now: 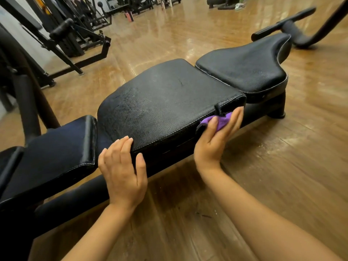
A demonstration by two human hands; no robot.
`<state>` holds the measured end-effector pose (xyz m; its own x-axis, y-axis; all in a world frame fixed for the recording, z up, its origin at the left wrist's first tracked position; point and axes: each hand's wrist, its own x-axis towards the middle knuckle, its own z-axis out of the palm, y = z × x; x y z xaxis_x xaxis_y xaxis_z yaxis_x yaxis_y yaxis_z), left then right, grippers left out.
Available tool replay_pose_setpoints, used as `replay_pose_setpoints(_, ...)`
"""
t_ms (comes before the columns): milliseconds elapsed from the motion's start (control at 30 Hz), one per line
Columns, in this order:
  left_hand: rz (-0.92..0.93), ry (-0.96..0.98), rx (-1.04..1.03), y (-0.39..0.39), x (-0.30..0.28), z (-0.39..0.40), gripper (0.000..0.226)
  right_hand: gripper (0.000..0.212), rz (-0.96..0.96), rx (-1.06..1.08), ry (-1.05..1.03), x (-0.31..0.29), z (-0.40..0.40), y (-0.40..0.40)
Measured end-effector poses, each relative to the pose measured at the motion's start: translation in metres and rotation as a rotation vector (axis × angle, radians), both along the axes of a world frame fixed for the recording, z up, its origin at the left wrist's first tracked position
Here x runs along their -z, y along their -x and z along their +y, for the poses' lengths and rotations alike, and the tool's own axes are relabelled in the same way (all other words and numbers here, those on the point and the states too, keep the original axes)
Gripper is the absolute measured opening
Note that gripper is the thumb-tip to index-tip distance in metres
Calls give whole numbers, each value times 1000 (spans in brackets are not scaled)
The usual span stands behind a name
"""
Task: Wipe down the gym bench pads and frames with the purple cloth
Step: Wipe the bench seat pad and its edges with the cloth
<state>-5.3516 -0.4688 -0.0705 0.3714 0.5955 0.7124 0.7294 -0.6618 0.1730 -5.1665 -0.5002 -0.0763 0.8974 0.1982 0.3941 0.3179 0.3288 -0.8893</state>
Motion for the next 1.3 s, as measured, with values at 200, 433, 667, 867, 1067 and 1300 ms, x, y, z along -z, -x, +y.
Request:
replay_pose_setpoints(200,9,18,61,-25,-20,0,40,48,261,-89,-6,-39,-14,-76)
replay_pose_setpoints(433,77,196,265,-86,-74,-4,42,43,52,-105,229,-15,-56,-104)
replay_pose_setpoints(667,385,371,438,-217,-111,13,54,54,187,78,273,-6,-43,-161)
replay_pose_setpoints(867,497,610,295,-254,-83,40,56,71,53,292,366,-10,12,-166)
replay_pose_setpoints(1067,455,615,260,-250,-90,27,55,65,133,288,352,-25,12,-199)
replay_pose_setpoints(1300,355,733,221,-251,-98,18,54,33,361,120,555,-43,3,-263)
